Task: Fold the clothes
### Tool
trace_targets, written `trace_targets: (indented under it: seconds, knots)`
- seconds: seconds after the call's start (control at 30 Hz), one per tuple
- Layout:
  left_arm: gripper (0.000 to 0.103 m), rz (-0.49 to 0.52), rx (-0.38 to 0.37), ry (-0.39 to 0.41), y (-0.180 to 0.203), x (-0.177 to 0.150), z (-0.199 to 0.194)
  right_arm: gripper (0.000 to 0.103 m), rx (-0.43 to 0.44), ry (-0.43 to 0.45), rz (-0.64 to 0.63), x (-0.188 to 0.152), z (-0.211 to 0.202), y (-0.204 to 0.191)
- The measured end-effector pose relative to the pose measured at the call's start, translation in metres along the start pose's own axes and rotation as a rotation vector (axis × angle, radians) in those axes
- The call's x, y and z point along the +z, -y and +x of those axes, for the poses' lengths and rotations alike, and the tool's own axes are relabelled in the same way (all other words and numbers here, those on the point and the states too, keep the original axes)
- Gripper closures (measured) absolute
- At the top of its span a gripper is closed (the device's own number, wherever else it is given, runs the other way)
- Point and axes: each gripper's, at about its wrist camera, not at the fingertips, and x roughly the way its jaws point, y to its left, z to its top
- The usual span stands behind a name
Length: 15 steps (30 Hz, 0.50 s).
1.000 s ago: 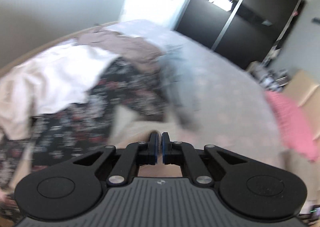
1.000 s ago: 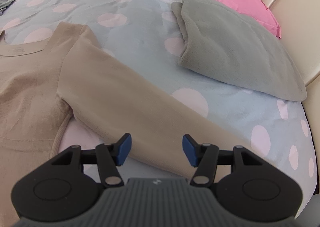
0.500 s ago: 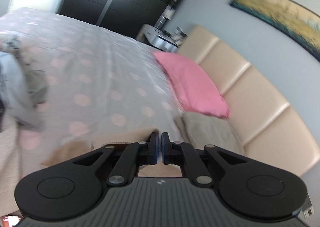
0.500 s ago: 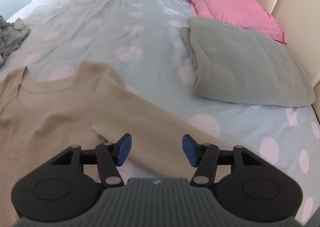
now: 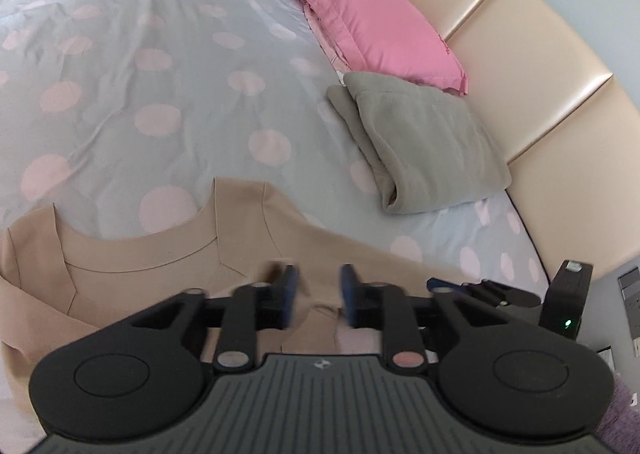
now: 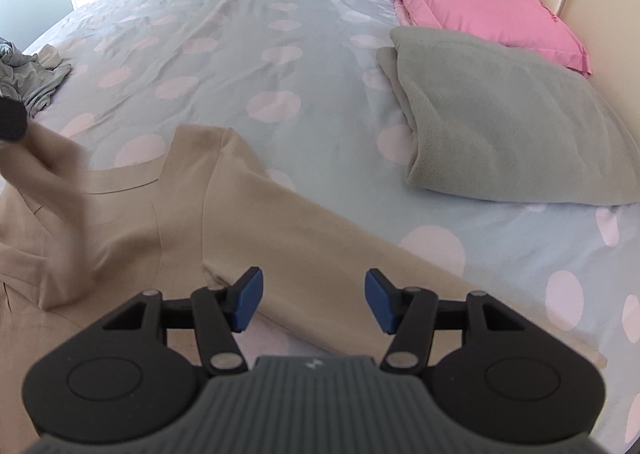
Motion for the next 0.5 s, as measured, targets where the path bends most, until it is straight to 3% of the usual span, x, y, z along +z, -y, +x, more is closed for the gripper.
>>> trace_targets:
  seconds: [0.23,0.4,0.5]
  knots:
    - [0.062,0.104,0.165,-0.050,-0.034,-0.021,-0.020,0.043,0.081,-0.030,0.024,0.001,0.006,0.000]
    - [0.062,0.140,0.292,-0.152,-0.080,-0.052,-0.029,0.046,0.156,-0.088,0.056,0.013,0.016,-0.007]
    - [0.062,0.133,0.331,-0.196,-0.102,-0.065,-0.033,0.047,0.201,-0.116,0.119,0.030,0.027,-0.013]
